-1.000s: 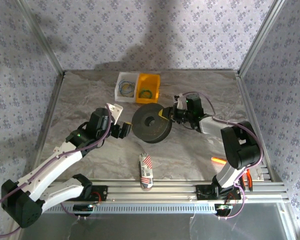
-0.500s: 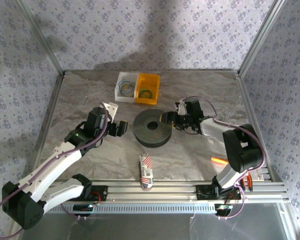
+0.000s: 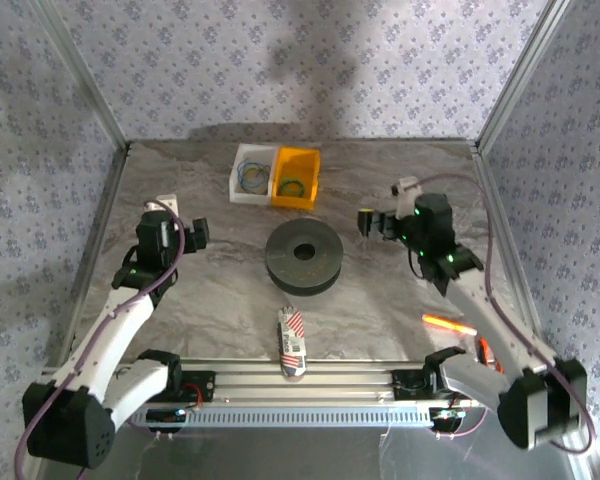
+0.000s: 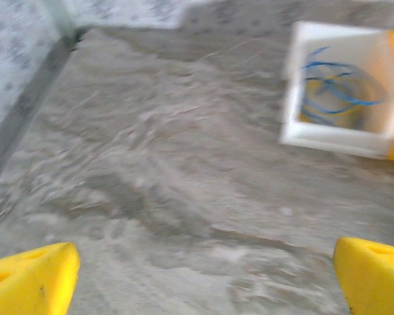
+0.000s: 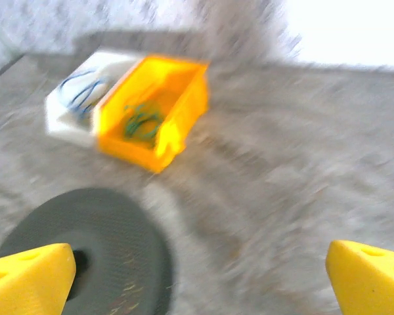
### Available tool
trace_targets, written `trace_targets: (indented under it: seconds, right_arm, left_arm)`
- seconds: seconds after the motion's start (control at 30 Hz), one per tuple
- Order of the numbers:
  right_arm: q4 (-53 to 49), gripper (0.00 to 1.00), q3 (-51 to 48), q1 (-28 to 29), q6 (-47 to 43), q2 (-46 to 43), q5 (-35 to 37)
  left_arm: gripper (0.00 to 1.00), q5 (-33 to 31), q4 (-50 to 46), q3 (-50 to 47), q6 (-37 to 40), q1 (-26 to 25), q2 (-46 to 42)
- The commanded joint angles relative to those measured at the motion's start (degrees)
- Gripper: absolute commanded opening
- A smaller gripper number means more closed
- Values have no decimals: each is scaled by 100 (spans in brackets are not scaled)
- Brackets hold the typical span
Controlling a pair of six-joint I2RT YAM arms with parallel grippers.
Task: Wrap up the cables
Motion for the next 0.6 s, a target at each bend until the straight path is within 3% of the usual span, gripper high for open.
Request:
trace_targets:
  seconds: [0.0,0.07,0.17,0.3,0.4,0.43,0.57]
  right_arm:
    - [1822,100,-1312,-361,-1325,-258,956]
    - [2324,100,-1726,-668,-1306,-197,963]
    - [2461,100,-1886,-1030,-947,316,1067]
    - [3523,100,-2345,-1070,-865,1198,1157]
    - [3824,100,-2274,-1130,-814,1489,1076]
    - [3977,100,-2218,-1205,-758,1628,1034]
    - [3883,100,-1877,-1363,-991,2080,985]
  left_arm:
    - [99,-772,1006,-384,57,94,214]
    - [100,-1154,1515,-670,291,156,338]
    - [100,-1237,2125,-1062,246,444,509]
    - [100,-889,2953,-1532,216,806,850]
    - [100,-678,3809,-1848,305,985,1295]
    - [100,-631,3599,-1705,274,1035,1385]
    - [100,-12,4864,-1799,405,1230,1943]
